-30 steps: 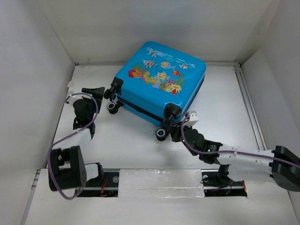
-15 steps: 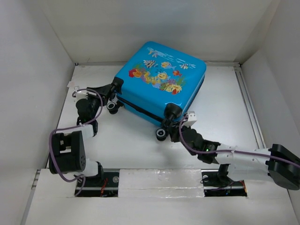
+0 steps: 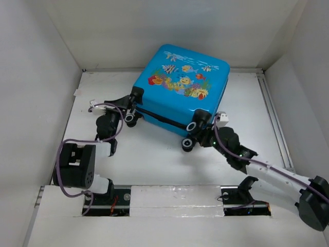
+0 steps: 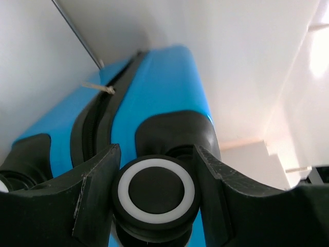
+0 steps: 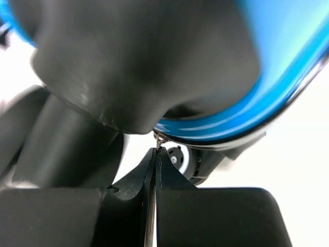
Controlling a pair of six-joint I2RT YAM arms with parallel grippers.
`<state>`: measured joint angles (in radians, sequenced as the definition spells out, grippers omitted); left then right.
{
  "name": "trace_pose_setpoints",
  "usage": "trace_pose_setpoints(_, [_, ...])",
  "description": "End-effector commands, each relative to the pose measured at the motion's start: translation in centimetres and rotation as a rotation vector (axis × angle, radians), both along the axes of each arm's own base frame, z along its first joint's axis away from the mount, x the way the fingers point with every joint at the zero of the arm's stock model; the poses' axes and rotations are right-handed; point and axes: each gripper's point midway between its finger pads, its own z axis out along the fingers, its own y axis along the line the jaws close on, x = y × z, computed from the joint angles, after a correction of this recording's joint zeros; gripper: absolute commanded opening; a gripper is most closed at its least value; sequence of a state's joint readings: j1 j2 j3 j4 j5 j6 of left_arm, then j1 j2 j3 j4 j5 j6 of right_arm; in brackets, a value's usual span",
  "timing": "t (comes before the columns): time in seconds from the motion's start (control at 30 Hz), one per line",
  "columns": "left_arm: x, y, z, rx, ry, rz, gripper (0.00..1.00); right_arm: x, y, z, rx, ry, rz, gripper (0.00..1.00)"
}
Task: Pack the luggage
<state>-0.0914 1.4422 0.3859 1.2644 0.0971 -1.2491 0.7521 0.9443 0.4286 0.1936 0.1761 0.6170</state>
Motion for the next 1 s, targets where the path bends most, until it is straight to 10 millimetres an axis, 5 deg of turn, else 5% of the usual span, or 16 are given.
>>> trace_pose_setpoints(0.0, [-6.4,-10.4,2.1,0.058,-0.141,-0.34,0.0,2.5,0.5,13.1,0.212,-0.277,0.056,0.0])
trace_pose_setpoints(0.07, [-7.9,-12.4,1.7,0.057,-0.14,-0.365,0.0,3.6,-0.8,15.5,0.22,-0.317,0.035,0.0])
trace_pose_setpoints(0.13, [-10.3,-15.3,0.5,0.027,-0.112,-0.44,0.0,4.1,-0.9,15.0,0.197,-0.305,0.05,0.0])
trace_pose_setpoints(0.27, [-13.8,-19.3,1.0,-0.004,-0.141,-0.575,0.0,4.3,-2.0,10.9,0.179,-0.26,-0.021,0.0])
trace_pose_setpoints(0.3, [-14.3,-20.0,1.5,-0.013,-0.152,-0.591,0.0,3.6,-2.4,6.1,0.15,-0.188,-0.045,0.0])
trace_pose_setpoints(0.37, [-15.5,-21.7,1.7,-0.011,-0.16,-0.644,0.0,3.6,-3.0,5.3,0.249,-0.258,-0.145,0.0])
trace_pose_setpoints(0.4, [-15.7,-22.3,1.5,-0.008,-0.153,-0.659,0.0,1.8,-1.7,2.4,0.232,-0.232,-0.126,0.0])
trace_pose_setpoints(0.47, [-16.1,-23.9,1.5,0.0,-0.158,-0.698,0.0,2.2,-0.2,-0.8,0.093,-0.191,-0.154,0.0])
trace_pose_setpoints(0.53, [-16.3,-24.3,2.4,-0.041,-0.184,-0.723,0.0,1.8,3.1,0.2,0.04,-0.227,-0.146,0.0])
trace_pose_setpoints(0.57, [-16.6,-24.7,2.0,-0.051,-0.174,-0.736,0.0,1.9,4.2,-1.7,-0.041,-0.209,-0.135,0.0])
trace_pose_setpoints(0.67, [-17.2,-25.0,3.2,-0.093,-0.204,-0.779,0.0,1.2,8.7,-1.3,-0.024,-0.201,0.035,0.0])
trace_pose_setpoints(0.73, [-18.5,-25.7,4.1,-0.102,-0.229,-0.829,0.0,-0.6,12.2,0.7,0.052,-0.251,0.234,0.0])
trace_pose_setpoints(0.87, [-21.0,-26.2,6.3,-0.124,-0.268,-0.875,0.0,-4.4,15.6,0.2,0.121,-0.228,0.51,0.0])
trace_pose_setpoints(0.97, [-22.3,-26.3,7.5,-0.13,-0.295,-0.893,0.0,-7.4,17.3,1.6,0.178,-0.227,0.63,0.0])
